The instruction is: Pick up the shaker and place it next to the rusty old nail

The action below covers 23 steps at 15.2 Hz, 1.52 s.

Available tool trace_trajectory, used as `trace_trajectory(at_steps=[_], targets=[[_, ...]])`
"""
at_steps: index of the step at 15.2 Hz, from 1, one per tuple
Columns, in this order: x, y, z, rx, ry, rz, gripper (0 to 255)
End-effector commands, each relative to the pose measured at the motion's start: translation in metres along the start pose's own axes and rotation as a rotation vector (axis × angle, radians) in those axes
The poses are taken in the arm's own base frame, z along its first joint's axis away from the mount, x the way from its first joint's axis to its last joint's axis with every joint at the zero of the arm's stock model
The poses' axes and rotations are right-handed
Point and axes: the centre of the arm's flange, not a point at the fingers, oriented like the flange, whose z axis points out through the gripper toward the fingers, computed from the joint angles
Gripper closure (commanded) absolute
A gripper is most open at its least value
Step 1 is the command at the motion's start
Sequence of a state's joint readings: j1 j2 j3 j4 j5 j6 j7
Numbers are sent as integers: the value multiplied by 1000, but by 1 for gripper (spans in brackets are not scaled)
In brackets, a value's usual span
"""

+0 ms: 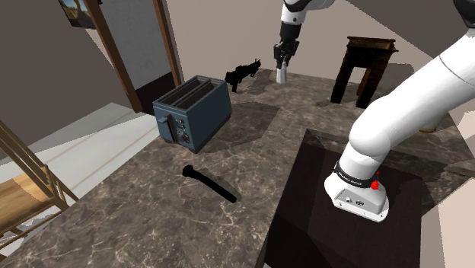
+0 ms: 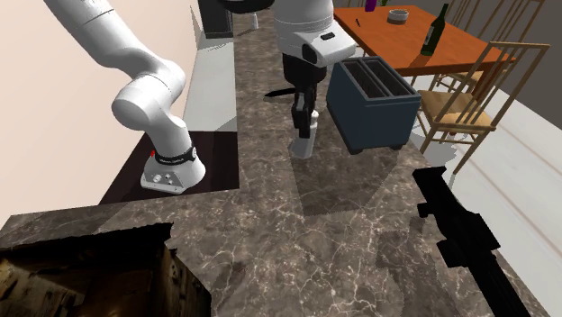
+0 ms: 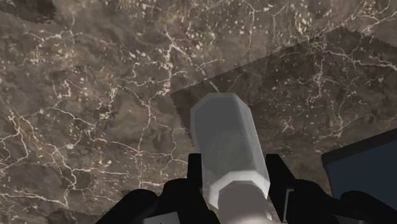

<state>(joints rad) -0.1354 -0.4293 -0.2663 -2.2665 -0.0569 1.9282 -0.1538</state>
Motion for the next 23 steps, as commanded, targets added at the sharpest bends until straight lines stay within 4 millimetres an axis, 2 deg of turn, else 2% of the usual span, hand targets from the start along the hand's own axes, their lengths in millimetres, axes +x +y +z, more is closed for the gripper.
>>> trace_trajectory(at_steps=[1, 23], targets=[[-4, -26, 0, 0, 0, 2, 255], [-57, -311, 6, 0, 0, 2, 255]])
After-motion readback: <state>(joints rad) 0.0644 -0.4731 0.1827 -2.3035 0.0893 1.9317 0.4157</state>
